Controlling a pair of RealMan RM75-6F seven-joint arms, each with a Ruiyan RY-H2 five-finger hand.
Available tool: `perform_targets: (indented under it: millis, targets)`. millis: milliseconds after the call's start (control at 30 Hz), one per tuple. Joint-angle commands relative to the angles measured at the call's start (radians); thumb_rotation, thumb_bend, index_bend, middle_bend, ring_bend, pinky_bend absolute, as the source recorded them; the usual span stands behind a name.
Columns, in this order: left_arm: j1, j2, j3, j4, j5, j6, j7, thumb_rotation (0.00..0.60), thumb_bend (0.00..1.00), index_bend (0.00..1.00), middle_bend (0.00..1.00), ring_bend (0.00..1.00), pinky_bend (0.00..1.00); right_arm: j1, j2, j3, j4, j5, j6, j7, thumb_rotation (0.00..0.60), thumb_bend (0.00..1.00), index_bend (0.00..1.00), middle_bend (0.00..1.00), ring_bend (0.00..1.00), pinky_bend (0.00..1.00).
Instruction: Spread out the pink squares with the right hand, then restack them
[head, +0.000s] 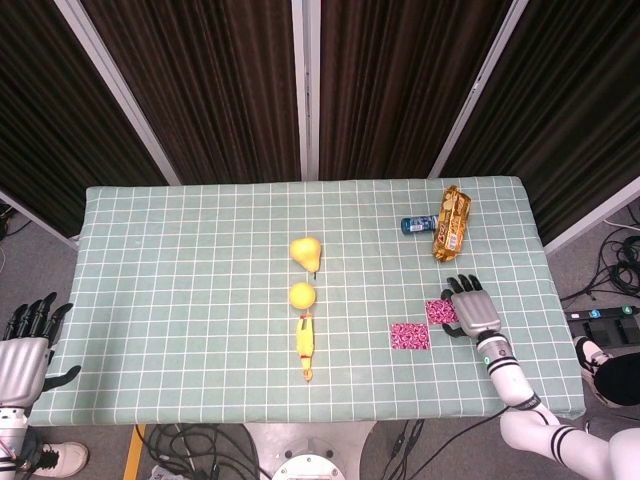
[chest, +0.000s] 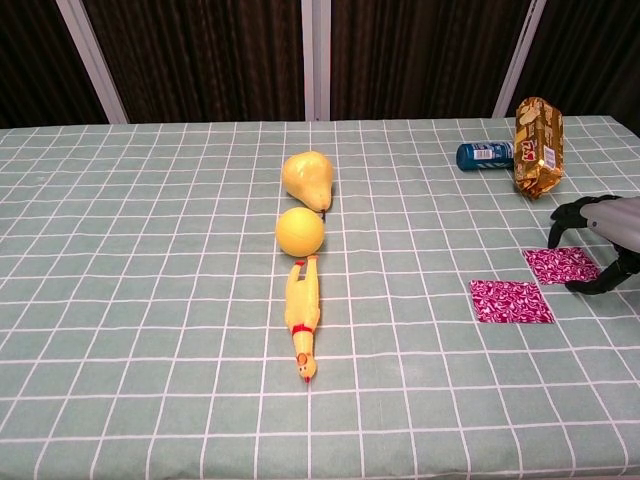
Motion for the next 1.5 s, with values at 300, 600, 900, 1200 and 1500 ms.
perform_targets:
  millis: [300, 600, 900, 1200, 1500]
  targets:
    - [0.001, 0.0, 0.0, 0.001, 0.002, 0.002, -0.001, 0.6, 0.0, 0.18, 0.13, 0.07, 0.08, -0.006, 0.043, 0.025, -0.07, 0.002, 0.035, -0.007, 0.568, 0.17, 0.38, 0.1, 0.0, 0.0]
    - [-0.001, -0.003, -0.001, 0.006, 0.003, 0.0, -0.006, 0.6, 0.0, 0.18, 0.13, 0.07, 0.08, -0.036, 0.146, 0.04, -0.322, 0.063, 0.062, -0.027, 0.555, 0.17, 0.37, 0.1, 0.0, 0.0]
    - [-0.002, -0.007, -0.002, 0.016, 0.003, -0.002, -0.017, 0.6, 0.0, 0.18, 0.13, 0.07, 0.08, -0.051, 0.162, 0.014, -0.5, 0.144, 0.098, -0.121, 0.526, 0.17, 0.35, 0.1, 0.0, 0.0]
    - [0.0, -0.012, 0.0, 0.028, -0.001, -0.005, -0.03, 0.6, 0.0, 0.18, 0.13, 0.07, 0.08, -0.03, 0.102, 0.006, -0.483, 0.204, 0.098, -0.172, 0.509, 0.17, 0.35, 0.1, 0.0, 0.0]
    - [0.001, -0.019, 0.001, 0.044, -0.004, -0.01, -0.046, 0.6, 0.0, 0.18, 0.13, 0.07, 0.08, -0.011, 0.078, 0.006, -0.475, 0.228, 0.103, -0.198, 0.506, 0.17, 0.34, 0.1, 0.0, 0.0]
